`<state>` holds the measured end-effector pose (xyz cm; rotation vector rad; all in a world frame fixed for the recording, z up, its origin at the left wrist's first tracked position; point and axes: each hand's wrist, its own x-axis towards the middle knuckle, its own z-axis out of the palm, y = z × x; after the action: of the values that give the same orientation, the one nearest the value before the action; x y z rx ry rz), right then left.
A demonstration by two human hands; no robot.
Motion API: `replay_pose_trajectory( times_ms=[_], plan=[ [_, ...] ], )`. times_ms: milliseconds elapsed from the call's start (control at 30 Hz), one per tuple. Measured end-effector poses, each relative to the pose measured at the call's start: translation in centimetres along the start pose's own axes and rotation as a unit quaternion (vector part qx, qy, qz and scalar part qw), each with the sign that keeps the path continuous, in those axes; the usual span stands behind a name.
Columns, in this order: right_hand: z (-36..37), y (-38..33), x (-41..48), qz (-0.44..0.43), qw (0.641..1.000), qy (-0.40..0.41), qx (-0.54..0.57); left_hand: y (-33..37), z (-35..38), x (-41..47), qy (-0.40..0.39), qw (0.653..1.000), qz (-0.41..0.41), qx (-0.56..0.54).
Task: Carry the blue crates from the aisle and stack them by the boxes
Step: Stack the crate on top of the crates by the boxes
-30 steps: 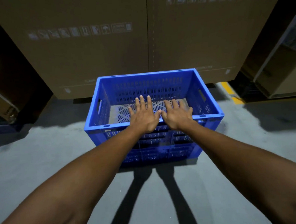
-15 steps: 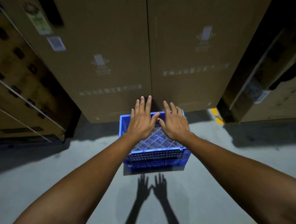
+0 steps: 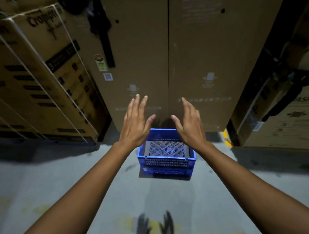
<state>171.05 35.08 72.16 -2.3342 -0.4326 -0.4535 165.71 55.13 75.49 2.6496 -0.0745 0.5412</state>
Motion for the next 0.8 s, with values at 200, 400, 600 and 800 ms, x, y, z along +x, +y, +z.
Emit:
replay_pose_trajectory(
  times_ms=[200,400,600,800],
  plan=[
    [-3.3,-6.0,-6.3,-0.058,0.996,0.028,0.058,2.3,-4.4,-9.0,0.031,0.999,-0.015,-0.004],
    [-6.9,-13.8,-15.1,-0.100,0.985,0.031,0.139,4.4,-10.0,-19.5,0.106,0.994,-0.015,-0.007],
    [-9.8,-20.8,-24.5,-0.132,0.970,-0.008,0.204,7.4,-14.8,-30.7,0.141,0.988,-0.065,0.009],
    [-13.4,-24.3,-31.3,-0.175,0.955,-0.055,0.234,10.8,-18.4,-40.1,0.195,0.971,-0.136,0.035]
  ],
)
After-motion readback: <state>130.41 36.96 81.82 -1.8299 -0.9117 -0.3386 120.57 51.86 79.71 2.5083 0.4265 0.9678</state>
